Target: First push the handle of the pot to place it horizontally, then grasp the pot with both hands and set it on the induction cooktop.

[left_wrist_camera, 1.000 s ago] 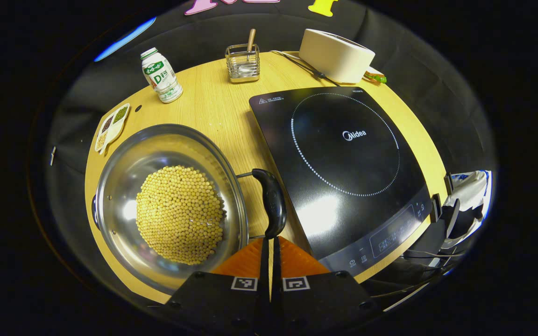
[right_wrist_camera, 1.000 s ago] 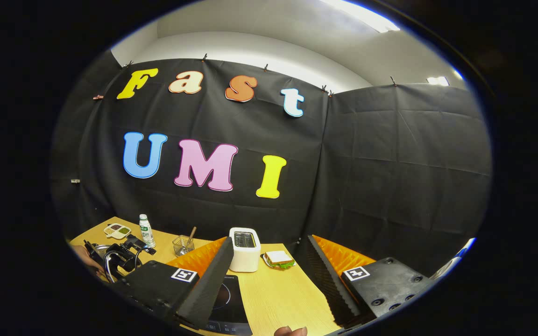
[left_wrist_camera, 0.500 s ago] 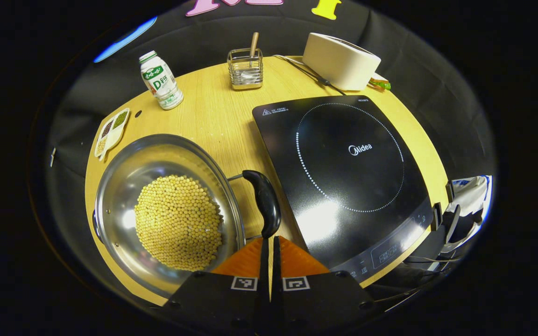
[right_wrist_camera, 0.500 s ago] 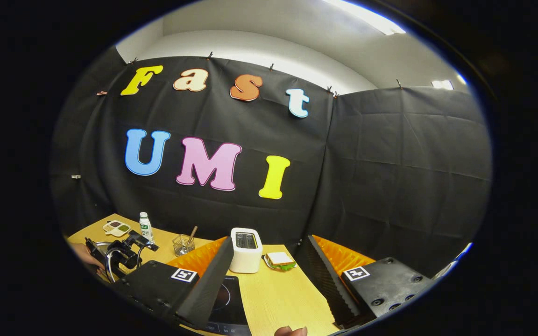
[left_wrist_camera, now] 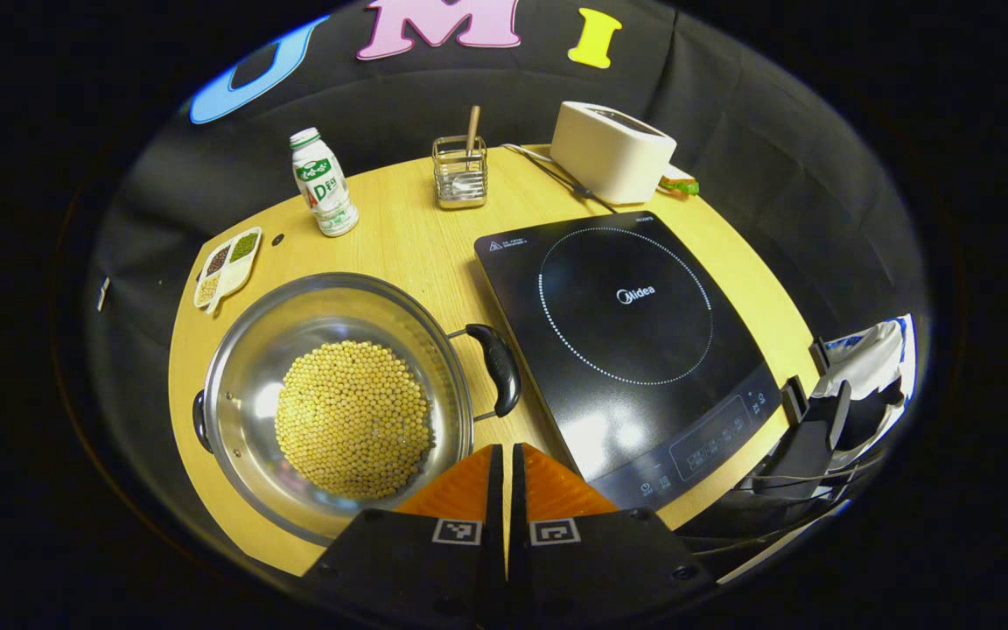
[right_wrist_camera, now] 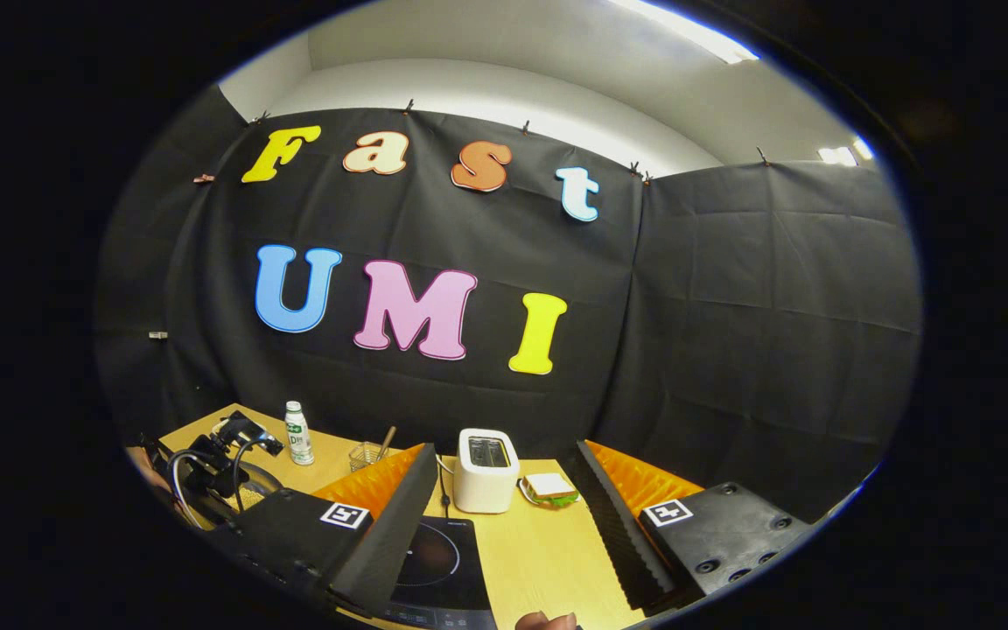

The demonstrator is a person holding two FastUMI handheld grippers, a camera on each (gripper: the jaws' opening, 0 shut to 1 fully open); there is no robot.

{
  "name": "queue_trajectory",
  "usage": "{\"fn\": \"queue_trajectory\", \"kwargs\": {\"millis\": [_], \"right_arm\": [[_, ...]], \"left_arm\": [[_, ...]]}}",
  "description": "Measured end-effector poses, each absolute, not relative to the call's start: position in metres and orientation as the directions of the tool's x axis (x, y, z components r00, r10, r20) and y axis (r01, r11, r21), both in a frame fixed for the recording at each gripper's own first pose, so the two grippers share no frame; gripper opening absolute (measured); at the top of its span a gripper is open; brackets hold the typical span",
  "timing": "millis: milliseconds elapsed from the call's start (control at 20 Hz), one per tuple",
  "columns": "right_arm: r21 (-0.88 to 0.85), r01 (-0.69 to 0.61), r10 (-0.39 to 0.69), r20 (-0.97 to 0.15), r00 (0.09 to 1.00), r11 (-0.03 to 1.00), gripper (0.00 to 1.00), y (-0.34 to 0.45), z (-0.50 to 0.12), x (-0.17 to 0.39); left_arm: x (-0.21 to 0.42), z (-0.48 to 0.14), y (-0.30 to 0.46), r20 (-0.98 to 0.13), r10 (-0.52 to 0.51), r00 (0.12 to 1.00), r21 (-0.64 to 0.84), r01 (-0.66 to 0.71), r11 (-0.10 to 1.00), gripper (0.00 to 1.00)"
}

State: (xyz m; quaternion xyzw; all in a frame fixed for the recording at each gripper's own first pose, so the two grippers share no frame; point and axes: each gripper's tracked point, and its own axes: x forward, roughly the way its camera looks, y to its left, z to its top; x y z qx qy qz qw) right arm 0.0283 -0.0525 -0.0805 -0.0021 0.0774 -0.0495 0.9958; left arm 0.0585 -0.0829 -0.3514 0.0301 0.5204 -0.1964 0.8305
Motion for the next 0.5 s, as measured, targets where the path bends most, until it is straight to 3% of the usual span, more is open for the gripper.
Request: {"fn": "queue_trajectory", "kwargs": {"millis": [100, 300, 450, 500], "right_arm": [[0.001, 0.068, -0.067, -0.16, 0.985, 0.998, 0.98, -0.034, -0.082, 0.031], [0.011, 0.014, -0.012, -0.17, 0.985, 1.0, 0.98, 0.0, -0.085, 0.037], [0.048, -0.044, 0.053, -0.201, 0.978, 0.998, 0.98, 0.034, -0.096, 0.049], [0.066, -0.061, 0.074, -0.22, 0.973, 0.996, 0.98, 0.045, -0.102, 0.053]], "left_arm": [[0.058, -0.339, -0.07, -0.853, -0.312, 0.419, -0.171, 0.341, 0.925, 0.08], [0.057, -0.314, -0.044, -0.799, -0.343, 0.494, -0.218, 0.292, 0.931, 0.59], [0.062, -0.304, -0.007, -0.779, -0.296, 0.552, -0.189, 0.243, 0.951, 0.97], [0.063, -0.304, 0.008, -0.782, -0.268, 0.562, -0.166, 0.227, 0.96, 0.96]]}}
